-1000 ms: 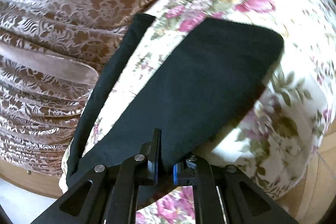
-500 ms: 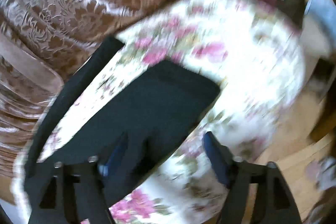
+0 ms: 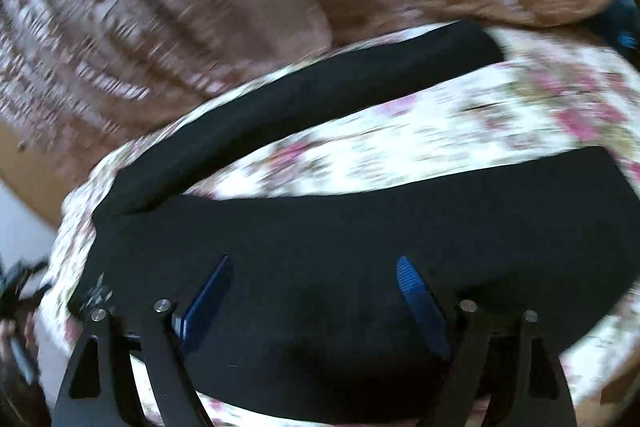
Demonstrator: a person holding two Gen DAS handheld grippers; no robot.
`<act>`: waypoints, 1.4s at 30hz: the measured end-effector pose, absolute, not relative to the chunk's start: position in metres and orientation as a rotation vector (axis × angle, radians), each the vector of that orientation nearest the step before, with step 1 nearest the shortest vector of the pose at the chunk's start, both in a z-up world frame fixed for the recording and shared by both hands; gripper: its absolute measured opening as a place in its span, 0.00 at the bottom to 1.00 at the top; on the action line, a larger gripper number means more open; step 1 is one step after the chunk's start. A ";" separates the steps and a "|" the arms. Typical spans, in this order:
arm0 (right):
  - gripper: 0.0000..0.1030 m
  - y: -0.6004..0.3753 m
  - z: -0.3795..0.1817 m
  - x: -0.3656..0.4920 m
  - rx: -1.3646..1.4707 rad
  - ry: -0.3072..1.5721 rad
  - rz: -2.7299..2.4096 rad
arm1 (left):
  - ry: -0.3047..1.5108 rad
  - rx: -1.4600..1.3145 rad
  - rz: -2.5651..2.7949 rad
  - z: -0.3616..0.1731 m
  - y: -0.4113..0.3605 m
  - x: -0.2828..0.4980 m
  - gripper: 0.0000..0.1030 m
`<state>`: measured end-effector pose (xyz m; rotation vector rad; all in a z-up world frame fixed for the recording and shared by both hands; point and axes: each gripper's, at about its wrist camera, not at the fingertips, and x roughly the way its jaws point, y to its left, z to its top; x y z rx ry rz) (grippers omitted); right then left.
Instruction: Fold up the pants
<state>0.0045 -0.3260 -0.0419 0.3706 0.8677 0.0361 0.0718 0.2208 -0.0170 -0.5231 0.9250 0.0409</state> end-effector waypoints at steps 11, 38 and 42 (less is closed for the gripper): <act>0.83 -0.262 -0.088 0.031 0.280 1.000 0.134 | 0.963 -0.427 0.015 -0.013 0.229 0.210 1.00; 0.85 -0.265 -0.101 0.042 0.293 1.012 0.136 | 1.167 -0.468 0.072 -0.091 0.218 0.409 0.28; 0.85 -0.264 -0.099 0.045 0.282 1.034 0.138 | 1.084 -0.356 0.023 -0.077 0.198 0.394 0.10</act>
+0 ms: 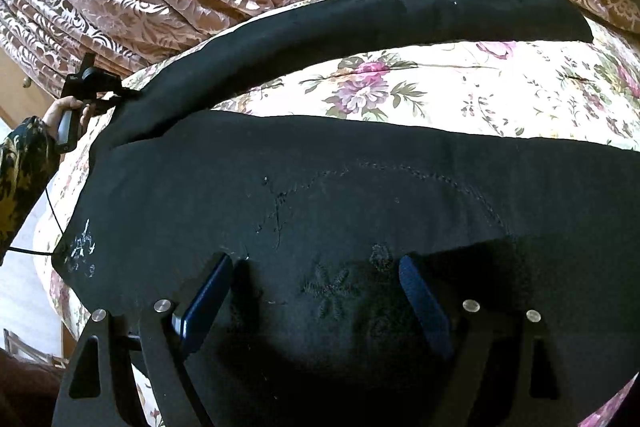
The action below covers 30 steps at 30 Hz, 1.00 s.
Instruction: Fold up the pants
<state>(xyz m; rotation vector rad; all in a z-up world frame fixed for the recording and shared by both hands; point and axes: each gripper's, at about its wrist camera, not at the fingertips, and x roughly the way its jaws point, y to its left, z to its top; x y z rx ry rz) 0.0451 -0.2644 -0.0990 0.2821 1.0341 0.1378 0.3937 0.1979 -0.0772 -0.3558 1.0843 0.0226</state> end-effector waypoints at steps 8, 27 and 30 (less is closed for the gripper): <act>0.83 -0.269 -0.094 0.048 0.298 1.048 0.151 | 0.808 -0.380 -0.176 -0.003 0.188 0.312 0.09; 0.80 -0.297 -0.043 0.192 0.730 0.976 0.308 | 0.628 -0.379 -0.391 0.020 0.182 0.108 0.08; 0.79 -0.300 -0.040 0.232 0.806 0.984 0.285 | 0.609 -0.365 -0.420 0.019 0.180 0.094 0.08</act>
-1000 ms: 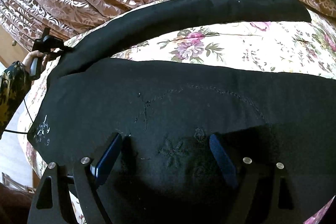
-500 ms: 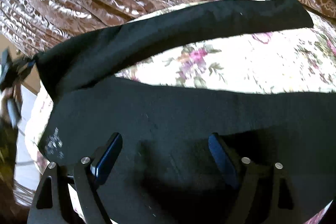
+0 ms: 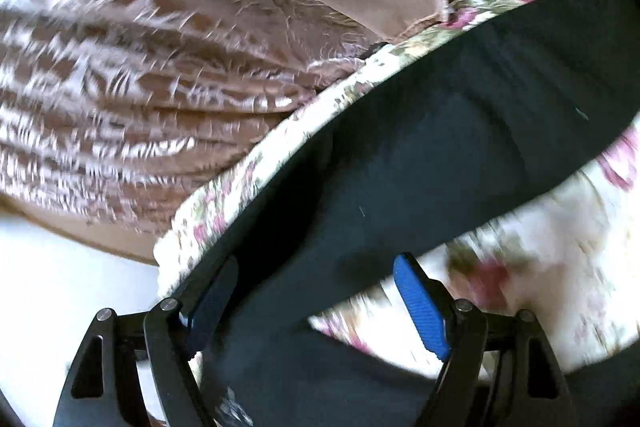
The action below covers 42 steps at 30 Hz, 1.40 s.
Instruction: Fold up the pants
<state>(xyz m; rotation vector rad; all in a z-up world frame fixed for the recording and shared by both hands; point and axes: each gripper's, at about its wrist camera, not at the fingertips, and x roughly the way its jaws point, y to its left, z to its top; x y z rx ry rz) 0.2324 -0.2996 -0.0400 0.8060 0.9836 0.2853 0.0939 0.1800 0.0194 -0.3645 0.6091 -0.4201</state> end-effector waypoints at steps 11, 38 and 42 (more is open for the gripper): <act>0.36 -0.305 -0.075 0.334 0.844 1.149 0.010 | 0.607 -0.306 -0.488 0.019 0.177 0.076 0.08; 0.12 -0.277 -0.013 0.077 0.597 0.828 0.437 | 0.660 -0.529 -0.159 -0.020 0.256 0.078 0.08; 0.12 -0.261 -0.049 0.055 0.575 0.915 0.433 | 0.769 -0.611 -0.109 -0.065 0.264 0.054 0.10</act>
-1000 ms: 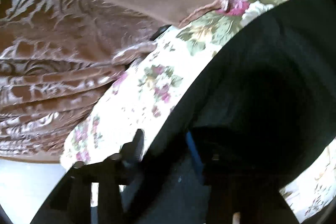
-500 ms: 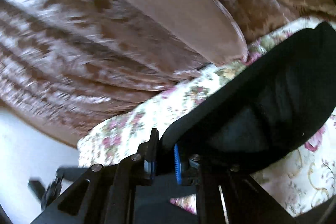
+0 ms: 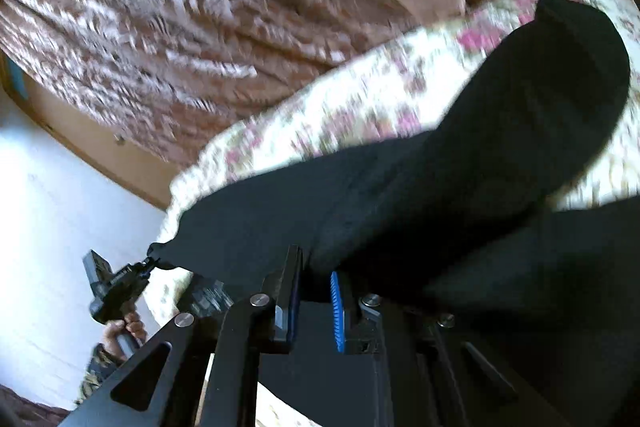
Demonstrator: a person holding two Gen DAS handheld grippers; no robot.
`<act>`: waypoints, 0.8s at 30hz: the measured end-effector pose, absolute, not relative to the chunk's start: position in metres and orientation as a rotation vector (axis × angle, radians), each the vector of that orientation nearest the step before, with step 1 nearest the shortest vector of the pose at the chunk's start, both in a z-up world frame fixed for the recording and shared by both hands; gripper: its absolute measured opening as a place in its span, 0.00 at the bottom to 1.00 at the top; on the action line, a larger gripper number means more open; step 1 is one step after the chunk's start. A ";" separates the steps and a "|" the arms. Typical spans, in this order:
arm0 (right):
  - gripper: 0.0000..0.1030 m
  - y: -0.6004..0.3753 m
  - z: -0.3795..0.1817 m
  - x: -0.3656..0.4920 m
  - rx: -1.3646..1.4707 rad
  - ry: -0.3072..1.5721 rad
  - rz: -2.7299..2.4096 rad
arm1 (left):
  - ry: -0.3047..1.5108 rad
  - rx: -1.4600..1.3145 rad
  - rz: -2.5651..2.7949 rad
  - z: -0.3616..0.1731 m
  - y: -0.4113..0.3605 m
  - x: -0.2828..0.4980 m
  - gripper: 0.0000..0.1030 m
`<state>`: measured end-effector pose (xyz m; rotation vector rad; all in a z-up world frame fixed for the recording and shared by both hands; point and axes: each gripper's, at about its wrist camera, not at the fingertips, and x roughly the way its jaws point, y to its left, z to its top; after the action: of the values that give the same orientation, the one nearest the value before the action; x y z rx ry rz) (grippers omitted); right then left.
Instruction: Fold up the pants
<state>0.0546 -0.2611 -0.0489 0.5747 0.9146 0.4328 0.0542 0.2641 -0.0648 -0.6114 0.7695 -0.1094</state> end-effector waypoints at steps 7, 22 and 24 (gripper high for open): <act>0.10 -0.252 -0.083 0.040 0.524 1.003 0.402 | 0.801 -0.883 -0.126 -0.101 0.281 0.005 0.30; 0.08 -0.254 -0.083 0.039 0.536 0.994 0.389 | 0.810 -0.993 -0.105 -0.096 0.277 0.031 0.16; 0.07 -0.256 -0.075 0.037 0.537 0.973 0.395 | 0.798 -0.962 -0.098 -0.091 0.276 0.033 0.13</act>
<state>0.0370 -0.2564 -0.0746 0.5374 0.9727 0.3953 0.0333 0.2757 -0.0910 -0.9621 0.7976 -0.0981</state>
